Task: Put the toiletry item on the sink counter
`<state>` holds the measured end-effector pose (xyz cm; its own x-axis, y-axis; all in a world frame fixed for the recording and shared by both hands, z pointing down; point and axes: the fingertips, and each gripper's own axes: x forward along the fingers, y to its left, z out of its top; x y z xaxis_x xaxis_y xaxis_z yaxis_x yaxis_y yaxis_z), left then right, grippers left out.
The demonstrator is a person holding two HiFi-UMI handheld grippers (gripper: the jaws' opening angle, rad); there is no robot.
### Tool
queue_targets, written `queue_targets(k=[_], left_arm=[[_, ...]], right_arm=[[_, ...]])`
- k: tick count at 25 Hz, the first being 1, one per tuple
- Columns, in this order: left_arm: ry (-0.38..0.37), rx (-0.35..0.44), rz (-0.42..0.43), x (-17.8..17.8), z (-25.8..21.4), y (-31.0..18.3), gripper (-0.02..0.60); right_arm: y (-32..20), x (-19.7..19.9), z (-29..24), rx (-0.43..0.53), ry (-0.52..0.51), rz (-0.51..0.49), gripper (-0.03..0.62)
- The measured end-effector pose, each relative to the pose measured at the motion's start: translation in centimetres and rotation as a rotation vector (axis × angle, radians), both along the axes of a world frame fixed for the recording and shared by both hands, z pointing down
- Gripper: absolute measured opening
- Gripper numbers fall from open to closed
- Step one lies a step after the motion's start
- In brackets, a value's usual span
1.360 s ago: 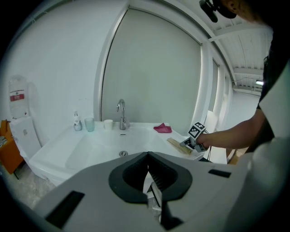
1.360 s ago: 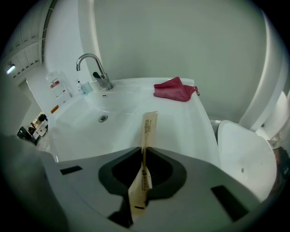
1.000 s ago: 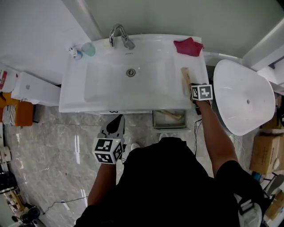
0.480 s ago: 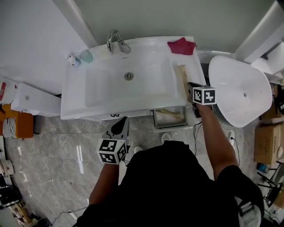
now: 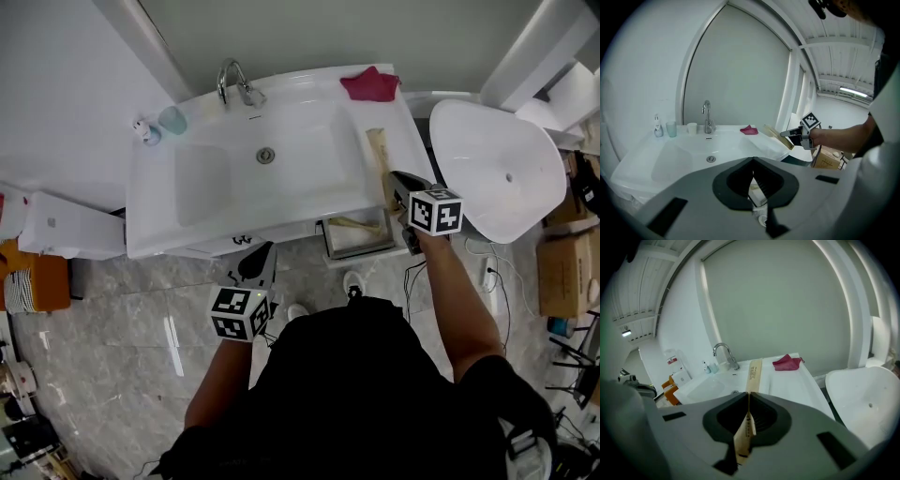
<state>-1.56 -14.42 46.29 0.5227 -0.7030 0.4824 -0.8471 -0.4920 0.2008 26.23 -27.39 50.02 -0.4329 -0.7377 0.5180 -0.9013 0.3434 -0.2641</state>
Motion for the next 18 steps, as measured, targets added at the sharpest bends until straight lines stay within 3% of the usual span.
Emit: queue_targets(k=[8, 18], left_arm=[[0.012, -0.018, 0.058, 0.2, 0.7, 0.5, 0.006], [0.009, -0.048, 0.068, -0.1, 2.2, 0.9, 0.006]], right_arm=[[3.9, -2.1, -0.1, 0.036, 0.061, -0.074, 0.015], [7.4, -3.2, 3.6, -0.036, 0.115, -0.162, 0.014]])
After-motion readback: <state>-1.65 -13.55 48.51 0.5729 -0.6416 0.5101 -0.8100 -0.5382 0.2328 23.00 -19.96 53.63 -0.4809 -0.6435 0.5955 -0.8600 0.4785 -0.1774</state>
